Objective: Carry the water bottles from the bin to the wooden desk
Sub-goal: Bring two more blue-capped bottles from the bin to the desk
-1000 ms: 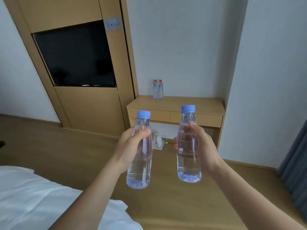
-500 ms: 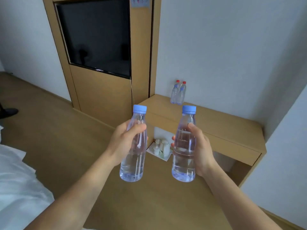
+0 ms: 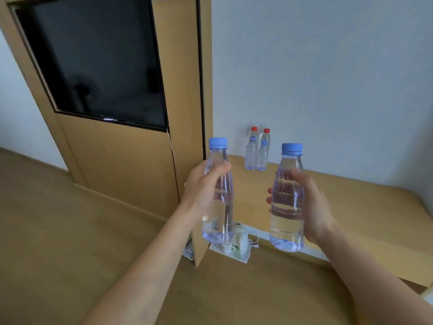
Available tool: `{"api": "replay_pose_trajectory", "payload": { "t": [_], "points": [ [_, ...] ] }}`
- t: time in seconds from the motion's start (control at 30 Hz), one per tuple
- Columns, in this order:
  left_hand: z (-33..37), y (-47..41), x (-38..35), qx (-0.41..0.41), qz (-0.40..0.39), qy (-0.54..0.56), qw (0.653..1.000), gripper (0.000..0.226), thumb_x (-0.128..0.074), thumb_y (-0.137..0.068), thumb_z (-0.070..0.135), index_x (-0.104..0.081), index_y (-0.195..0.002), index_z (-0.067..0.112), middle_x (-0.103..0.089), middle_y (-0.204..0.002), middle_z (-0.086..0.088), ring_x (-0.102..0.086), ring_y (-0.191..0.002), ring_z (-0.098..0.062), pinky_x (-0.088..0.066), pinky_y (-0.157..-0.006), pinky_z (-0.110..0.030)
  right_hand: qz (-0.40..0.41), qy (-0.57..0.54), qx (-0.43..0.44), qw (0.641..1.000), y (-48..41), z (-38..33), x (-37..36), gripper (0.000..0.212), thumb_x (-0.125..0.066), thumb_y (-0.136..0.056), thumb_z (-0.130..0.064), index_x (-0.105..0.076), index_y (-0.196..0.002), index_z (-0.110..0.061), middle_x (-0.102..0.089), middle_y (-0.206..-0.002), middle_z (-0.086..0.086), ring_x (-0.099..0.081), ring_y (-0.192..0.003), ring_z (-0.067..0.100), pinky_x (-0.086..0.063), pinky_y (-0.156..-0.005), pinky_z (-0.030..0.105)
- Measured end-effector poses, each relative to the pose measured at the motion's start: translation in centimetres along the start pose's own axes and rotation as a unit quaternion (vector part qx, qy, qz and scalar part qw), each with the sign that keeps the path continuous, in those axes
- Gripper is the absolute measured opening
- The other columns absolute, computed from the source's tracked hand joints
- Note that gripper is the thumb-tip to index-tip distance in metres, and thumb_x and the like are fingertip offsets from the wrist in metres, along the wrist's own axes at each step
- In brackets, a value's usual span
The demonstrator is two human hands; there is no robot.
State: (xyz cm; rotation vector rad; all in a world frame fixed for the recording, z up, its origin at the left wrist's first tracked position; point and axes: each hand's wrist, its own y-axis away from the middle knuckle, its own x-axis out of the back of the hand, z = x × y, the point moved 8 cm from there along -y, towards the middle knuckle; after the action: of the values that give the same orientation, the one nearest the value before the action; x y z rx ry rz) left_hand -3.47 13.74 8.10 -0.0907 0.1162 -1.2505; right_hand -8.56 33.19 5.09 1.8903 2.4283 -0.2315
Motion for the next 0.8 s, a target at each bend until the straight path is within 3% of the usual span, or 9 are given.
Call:
{"api": "replay_pose_trajectory", "payload": {
  "t": [0.2, 0.3, 0.47, 0.53, 0.63, 0.7, 0.77, 0.8],
  "points": [
    [-2.2, -10.2, 0.4, -0.003, -0.037, -0.011, 0.999, 0.007, -0.052, -0.089, 0.012, -0.056, -0.085, 0.008, -0.057, -0.068, -0.01, -0.059, -0.042, -0.011, -0.047, -0.041, -0.02, 0.033, -0.015, -0.02, 0.999, -10.1, 2.5, -0.9, 0.034, -0.054, -0.073, -0.046, -0.07, -0.079, -0.017, -0.071, -0.075, 0.009, -0.067, -0.066, 0.026, -0.057, -0.068, 0.046],
    [-3.3, -15.9, -0.3, 0.013, -0.064, -0.013, 0.998, 0.008, -0.051, -0.09, 0.012, -0.055, -0.092, 0.005, -0.056, -0.074, -0.013, -0.06, -0.047, -0.011, -0.048, -0.041, -0.017, 0.045, -0.027, -0.009, 0.999, -15.8, 3.3, -0.1, 0.038, -0.054, -0.072, -0.045, -0.069, -0.088, -0.014, -0.07, -0.075, 0.009, -0.066, -0.067, 0.026, -0.057, -0.069, 0.046],
    [-5.7, -25.6, -2.8, 0.019, -0.119, -0.07, 0.99, 0.026, -0.054, -0.091, 0.022, -0.051, -0.111, 0.007, -0.057, -0.088, -0.004, -0.061, -0.069, -0.008, -0.051, -0.059, -0.017, 0.063, -0.044, 0.022, 0.997, -26.9, 4.5, 1.2, 0.021, -0.054, -0.087, -0.036, -0.067, -0.088, -0.019, -0.068, -0.074, 0.006, -0.063, -0.069, 0.025, -0.055, -0.066, 0.042],
    [-7.0, -29.9, -3.3, 0.025, -0.12, -0.091, 0.988, 0.033, -0.06, -0.087, 0.031, -0.051, -0.108, 0.008, -0.058, -0.09, -0.004, -0.06, -0.079, -0.014, -0.051, -0.073, -0.027, 0.071, -0.046, 0.021, 0.996, -31.3, 5.5, 1.1, 0.017, -0.056, -0.087, -0.032, -0.067, -0.089, -0.019, -0.067, -0.079, 0.007, -0.065, -0.071, 0.025, -0.056, -0.062, 0.04],
    [-8.9, -35.7, -4.0, 0.01, -0.126, -0.16, 0.979, 0.041, -0.06, -0.075, 0.044, -0.055, -0.1, 0.011, -0.059, -0.093, -0.003, -0.057, -0.088, -0.016, -0.045, -0.088, -0.036, 0.072, -0.017, 0.018, 0.997, -36.7, 7.6, 1.3, 0.018, -0.059, -0.085, -0.034, -0.067, -0.094, -0.021, -0.071, -0.088, 0.008, -0.069, -0.082, 0.025, -0.059, -0.072, 0.045],
    [-10.8, -39.1, -4.8, 0.013, -0.128, -0.19, 0.973, 0.036, -0.061, -0.08, 0.044, -0.057, -0.099, 0.015, -0.06, -0.093, 0.003, -0.057, -0.089, -0.011, -0.043, -0.083, -0.031, 0.07, 0.032, 0.024, 0.997, -39.5, 9.0, 1.9, 0.014, -0.06, -0.087, -0.031, -0.068, -0.094, -0.022, -0.073, -0.091, 0.007, -0.07, -0.085, 0.016, -0.058, -0.075, 0.032],
    [-13.6, -42.0, -5.6, 0.032, -0.133, -0.2, 0.97, 0.02, -0.063, -0.083, 0.04, -0.057, -0.093, 0.024, -0.061, -0.092, 0.01, -0.058, -0.091, -0.007, -0.041, -0.077, -0.024, 0.077, 0.096, 0.022, 0.992, -41.4, 10.4, 2.6, 0.012, -0.061, -0.087, -0.029, -0.069, -0.091, -0.02, -0.073, -0.086, 0.005, -0.067, -0.075, 0.009, -0.052, -0.065, 0.015],
    [-14.7, -43.3, -6.3, 0.035, -0.141, -0.212, 0.966, 0.015, -0.064, -0.082, 0.04, -0.057, -0.089, 0.029, -0.061, -0.093, 0.01, -0.059, -0.093, -0.006, -0.041, -0.076, -0.023, 0.081, 0.121, 0.02, 0.989, -42.3, 11.2, 3.0, 0.012, -0.063, -0.086, -0.028, -0.069, -0.09, -0.019, -0.073, -0.084, 0.005, -0.066, -0.072, 0.008, -0.049, -0.062, 0.013]
  ]
}}
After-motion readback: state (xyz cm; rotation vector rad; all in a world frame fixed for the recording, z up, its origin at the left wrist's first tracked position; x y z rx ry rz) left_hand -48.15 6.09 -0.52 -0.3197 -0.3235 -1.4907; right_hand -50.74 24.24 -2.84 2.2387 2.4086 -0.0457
